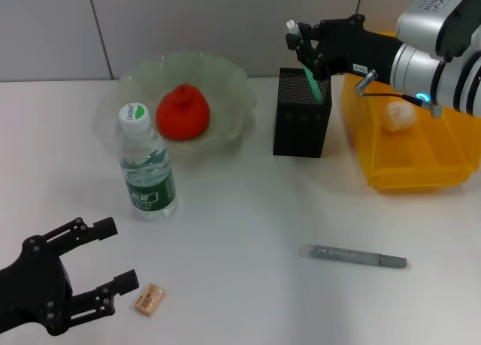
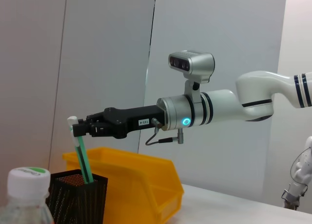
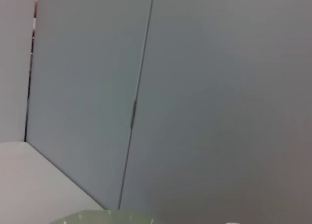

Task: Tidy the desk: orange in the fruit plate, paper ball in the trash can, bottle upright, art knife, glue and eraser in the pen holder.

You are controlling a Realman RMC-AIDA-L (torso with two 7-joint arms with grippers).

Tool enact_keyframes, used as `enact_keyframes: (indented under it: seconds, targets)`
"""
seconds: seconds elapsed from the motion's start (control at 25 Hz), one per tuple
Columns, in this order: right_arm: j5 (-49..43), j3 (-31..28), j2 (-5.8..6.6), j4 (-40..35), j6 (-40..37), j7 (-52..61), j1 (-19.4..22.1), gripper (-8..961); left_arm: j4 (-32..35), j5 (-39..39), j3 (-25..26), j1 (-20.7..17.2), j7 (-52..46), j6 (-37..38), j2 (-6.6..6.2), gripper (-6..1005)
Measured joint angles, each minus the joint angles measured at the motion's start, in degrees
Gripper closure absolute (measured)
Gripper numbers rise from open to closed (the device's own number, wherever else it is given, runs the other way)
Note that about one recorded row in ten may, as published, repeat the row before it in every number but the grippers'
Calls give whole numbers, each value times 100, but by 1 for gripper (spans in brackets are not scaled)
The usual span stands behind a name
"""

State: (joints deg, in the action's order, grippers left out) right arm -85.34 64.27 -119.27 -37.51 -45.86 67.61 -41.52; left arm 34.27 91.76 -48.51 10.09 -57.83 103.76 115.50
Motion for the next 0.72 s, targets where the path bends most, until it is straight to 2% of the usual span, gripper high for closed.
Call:
enact_keyframes:
  seconds: [0.24, 0.52, 0.72]
  targets:
    - [63, -42, 0, 30, 26, 34, 23, 667, 0, 0, 0, -6, 1, 37, -1, 200]
    - [173, -52, 4, -14, 5, 131, 70, 500, 0, 7, 0, -28, 18, 52, 1, 200]
    - [114, -31, 24, -373, -167, 617, 243, 399, 0, 6, 0, -18, -29, 59, -11, 200]
